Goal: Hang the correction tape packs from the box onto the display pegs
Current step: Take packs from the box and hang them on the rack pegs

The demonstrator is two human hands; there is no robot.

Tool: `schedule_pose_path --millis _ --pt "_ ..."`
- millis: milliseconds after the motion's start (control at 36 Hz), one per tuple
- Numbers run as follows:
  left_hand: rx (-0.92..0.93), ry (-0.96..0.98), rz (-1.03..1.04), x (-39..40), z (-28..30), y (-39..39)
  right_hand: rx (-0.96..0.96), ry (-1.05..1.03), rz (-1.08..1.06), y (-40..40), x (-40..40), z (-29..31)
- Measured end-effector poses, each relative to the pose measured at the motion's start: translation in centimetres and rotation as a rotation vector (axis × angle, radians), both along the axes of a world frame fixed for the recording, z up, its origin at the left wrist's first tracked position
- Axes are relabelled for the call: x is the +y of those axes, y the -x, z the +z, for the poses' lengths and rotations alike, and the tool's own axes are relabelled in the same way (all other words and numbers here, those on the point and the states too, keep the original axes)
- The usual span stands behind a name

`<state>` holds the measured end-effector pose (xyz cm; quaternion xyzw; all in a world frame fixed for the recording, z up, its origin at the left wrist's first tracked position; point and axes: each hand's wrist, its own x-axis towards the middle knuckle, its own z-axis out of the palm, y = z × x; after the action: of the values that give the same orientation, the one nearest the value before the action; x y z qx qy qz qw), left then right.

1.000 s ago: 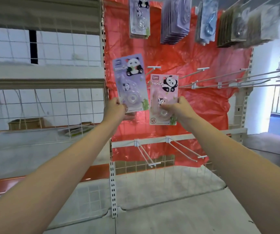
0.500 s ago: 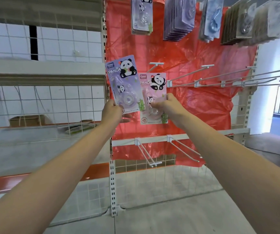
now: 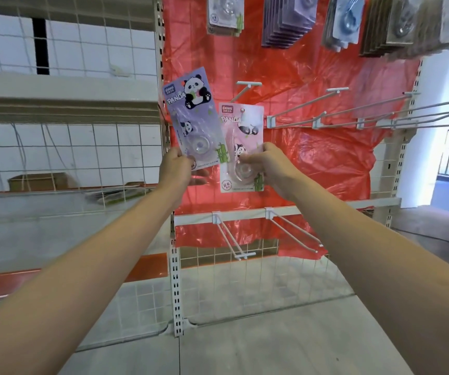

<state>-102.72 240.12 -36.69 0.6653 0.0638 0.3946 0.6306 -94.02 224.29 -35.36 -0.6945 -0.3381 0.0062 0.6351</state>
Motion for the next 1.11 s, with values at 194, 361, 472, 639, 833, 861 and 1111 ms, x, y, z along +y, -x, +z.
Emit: schedule_pose_path --millis 194,361,472,639,833,861,1111 --pt "0.006 -0.037 -0.008 0.5 0.1 0.0 -0.011 0.006 -0.034 -0.4 0.7 -0.3" --pt "0.081 -0.044 0.030 0.9 -0.6 -1.1 -0.141 0.117 -0.152 -0.7 2.7 -0.5" --pt "0.126 -0.051 0.046 1.6 -1.0 -1.9 -0.120 0.187 -0.236 -1.9 4.8 0.1" --pt "0.188 -0.090 0.087 2.6 -0.6 -3.0 -0.035 0.107 -0.256 -4.0 7.4 0.0" --pt "0.340 -0.027 0.096 2.0 -0.4 -2.9 -0.094 0.332 -0.303 -5.2 8.4 0.3" --pt "0.367 -0.018 0.103 2.0 -0.3 -2.8 -0.098 0.388 -0.302 -5.0 8.2 0.2" --pt "0.632 0.098 0.047 -0.4 1.9 1.4 -0.169 0.909 -0.291 -2.2 2.8 1.0"
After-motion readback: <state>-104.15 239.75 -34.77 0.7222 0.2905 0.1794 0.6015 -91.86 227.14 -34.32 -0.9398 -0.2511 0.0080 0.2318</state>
